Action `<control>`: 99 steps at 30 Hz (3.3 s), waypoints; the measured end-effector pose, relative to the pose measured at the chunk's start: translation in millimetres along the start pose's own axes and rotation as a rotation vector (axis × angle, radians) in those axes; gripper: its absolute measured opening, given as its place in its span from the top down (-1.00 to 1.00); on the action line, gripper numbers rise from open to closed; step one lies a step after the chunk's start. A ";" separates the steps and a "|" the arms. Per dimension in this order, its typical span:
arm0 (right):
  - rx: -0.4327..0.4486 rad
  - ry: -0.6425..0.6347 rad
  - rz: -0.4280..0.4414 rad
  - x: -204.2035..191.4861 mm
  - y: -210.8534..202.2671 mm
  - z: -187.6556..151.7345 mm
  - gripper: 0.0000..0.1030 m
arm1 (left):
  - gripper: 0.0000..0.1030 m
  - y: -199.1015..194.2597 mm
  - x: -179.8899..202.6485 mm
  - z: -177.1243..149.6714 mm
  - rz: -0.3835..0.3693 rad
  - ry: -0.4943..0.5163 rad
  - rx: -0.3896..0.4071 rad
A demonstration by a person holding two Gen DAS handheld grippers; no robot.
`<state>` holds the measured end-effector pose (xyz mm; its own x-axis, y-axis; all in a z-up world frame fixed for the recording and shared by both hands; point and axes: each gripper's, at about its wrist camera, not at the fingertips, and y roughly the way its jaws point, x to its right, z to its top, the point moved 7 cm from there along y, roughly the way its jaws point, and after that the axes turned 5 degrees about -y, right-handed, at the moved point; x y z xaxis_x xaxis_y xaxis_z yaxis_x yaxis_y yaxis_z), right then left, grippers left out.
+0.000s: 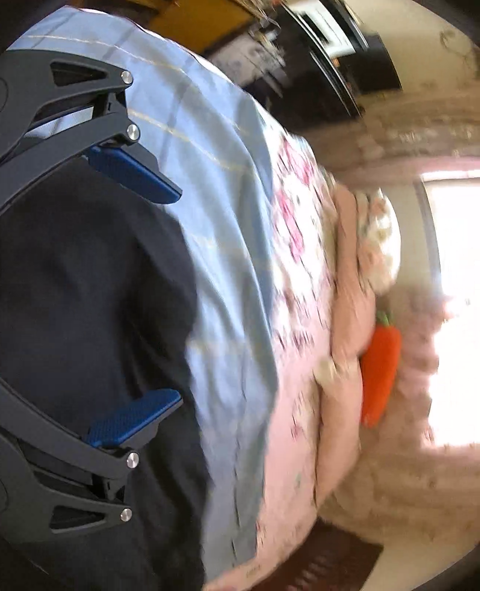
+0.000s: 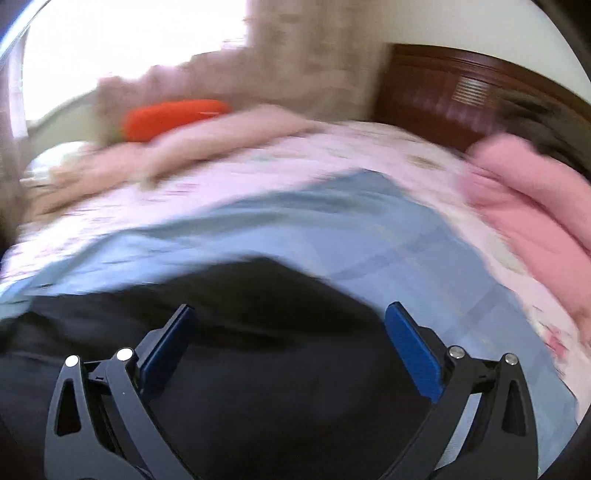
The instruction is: Fold large clothes
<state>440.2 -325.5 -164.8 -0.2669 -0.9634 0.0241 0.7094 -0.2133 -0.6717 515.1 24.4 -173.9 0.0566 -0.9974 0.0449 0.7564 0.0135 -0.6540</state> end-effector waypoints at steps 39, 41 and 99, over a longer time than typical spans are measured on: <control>-0.169 -0.076 0.000 -11.1 -21.4 -87.1 -0.97 | -0.96 -43.4 -38.2 -109.0 0.041 0.017 -0.270; -0.162 0.023 -0.001 13.0 -29.6 -85.4 -0.97 | -0.96 -46.7 -50.9 -103.7 0.017 -0.037 -0.285; 0.215 -0.068 -0.268 -33.3 -466.4 94.2 -0.97 | -0.96 -382.2 -6.7 77.3 -0.262 0.073 0.006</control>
<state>179.7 -209.2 217.5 -0.4235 -0.8756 0.2324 0.7432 -0.4825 -0.4634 276.0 31.3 134.1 -0.1884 -0.9695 0.1567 0.7432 -0.2451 -0.6226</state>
